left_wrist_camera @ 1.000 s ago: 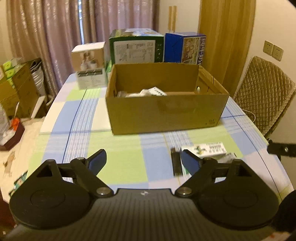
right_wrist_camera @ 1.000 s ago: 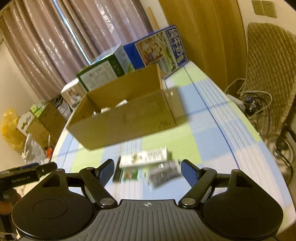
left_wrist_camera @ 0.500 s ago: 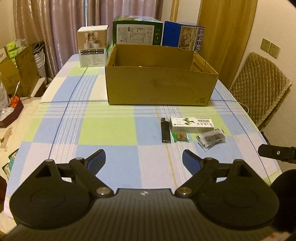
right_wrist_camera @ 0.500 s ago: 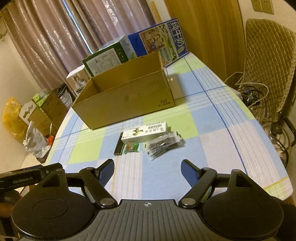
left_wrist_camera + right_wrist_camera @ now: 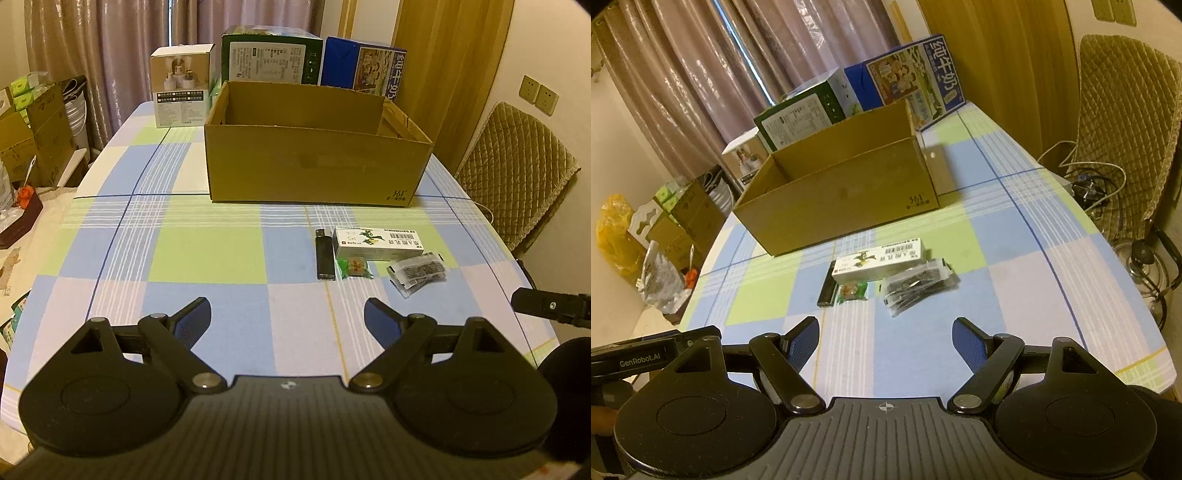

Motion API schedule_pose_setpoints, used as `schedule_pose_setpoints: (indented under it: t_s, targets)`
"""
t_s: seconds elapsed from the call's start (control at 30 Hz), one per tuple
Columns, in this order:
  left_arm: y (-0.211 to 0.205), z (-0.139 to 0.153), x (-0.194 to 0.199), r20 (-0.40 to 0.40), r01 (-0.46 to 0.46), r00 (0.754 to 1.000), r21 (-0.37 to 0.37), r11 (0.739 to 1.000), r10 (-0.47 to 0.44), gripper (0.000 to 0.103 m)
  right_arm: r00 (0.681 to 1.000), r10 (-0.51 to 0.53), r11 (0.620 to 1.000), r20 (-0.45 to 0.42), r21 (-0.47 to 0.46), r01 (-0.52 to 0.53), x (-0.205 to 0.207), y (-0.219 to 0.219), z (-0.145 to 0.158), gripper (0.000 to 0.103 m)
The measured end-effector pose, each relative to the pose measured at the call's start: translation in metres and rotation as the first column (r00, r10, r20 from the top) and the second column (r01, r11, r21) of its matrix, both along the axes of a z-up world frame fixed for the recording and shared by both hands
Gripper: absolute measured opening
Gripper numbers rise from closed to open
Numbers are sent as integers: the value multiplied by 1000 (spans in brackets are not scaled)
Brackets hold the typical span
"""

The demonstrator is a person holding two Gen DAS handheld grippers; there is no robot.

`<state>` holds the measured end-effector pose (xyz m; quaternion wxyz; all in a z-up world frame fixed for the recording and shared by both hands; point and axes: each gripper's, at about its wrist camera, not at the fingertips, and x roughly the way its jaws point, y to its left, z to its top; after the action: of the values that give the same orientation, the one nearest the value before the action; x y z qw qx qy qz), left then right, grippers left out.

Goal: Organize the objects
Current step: 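Withdraw both tools from the box back over the remaining table items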

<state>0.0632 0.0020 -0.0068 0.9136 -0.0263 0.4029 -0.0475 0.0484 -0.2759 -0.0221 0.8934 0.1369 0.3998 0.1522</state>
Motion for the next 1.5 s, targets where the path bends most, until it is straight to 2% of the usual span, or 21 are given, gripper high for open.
schedule_pose_setpoints:
  t_s: [0.9,1.17,1.5]
  targets:
    - [-4,-24,22,-47,10,999,7,1000,-10,88,998,9,1000,-66,-25,-11,28,12,-34,77]
    - [-4,-35,41,-64,15,998,9,1000,-14,88,994,-10,999,-107,-53,4,66,20,-68,77]
    - [-8,-53,72,-97,27,995,10,1000,-26,88,986,-61,998,-152,-11,60,118,28,-98,77]
